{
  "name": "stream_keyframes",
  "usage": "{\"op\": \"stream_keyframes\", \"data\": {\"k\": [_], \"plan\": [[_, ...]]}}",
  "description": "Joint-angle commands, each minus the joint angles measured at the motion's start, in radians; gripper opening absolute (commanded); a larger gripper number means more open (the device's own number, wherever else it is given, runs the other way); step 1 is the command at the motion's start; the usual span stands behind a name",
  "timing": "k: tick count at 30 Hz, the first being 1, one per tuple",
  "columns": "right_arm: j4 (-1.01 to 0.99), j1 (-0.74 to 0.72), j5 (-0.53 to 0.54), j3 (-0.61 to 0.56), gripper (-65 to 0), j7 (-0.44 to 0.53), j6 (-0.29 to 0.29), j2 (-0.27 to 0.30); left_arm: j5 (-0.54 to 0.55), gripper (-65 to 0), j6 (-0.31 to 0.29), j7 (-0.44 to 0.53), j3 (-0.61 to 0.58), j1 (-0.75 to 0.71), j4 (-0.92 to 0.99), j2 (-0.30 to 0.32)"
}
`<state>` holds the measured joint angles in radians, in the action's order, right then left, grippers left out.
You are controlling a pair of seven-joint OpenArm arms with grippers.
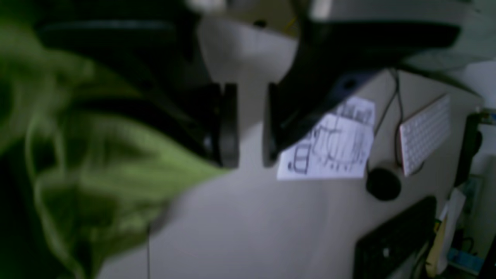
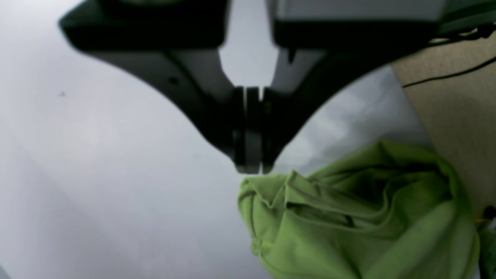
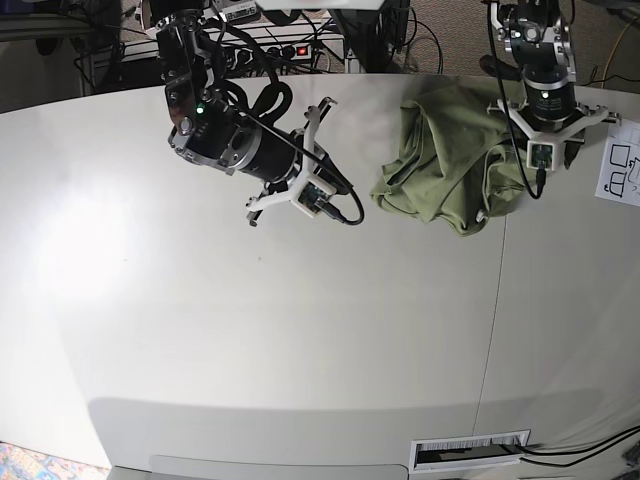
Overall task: Fold the T-shirt properly
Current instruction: 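Press the bundle's edge down with the left gripper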
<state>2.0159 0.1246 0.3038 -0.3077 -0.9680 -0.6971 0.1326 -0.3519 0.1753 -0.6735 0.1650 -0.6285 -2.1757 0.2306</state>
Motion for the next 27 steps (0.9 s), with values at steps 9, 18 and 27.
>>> {"op": "stream_keyframes", "data": {"k": [9, 18, 27], "plan": [[0.018, -0.011, 0.017, 0.002, -65.0, 0.027, -0.001, -0.003, 0.027, -43.7, -0.128, 0.050, 0.003, -0.092, -0.055, 0.005], [0.018, -0.011, 0.017, 0.002, -65.0, 0.027, -0.001, -0.003, 0.138, -43.7, -0.305, 0.076, 0.003, -0.089, -0.115, 0.050], [0.018, -0.011, 0.017, 0.002, -65.0, 0.030, -0.001, -0.003, 0.127, -43.7, -0.331, 0.076, 0.003, -0.089, -0.115, 0.111]]}}
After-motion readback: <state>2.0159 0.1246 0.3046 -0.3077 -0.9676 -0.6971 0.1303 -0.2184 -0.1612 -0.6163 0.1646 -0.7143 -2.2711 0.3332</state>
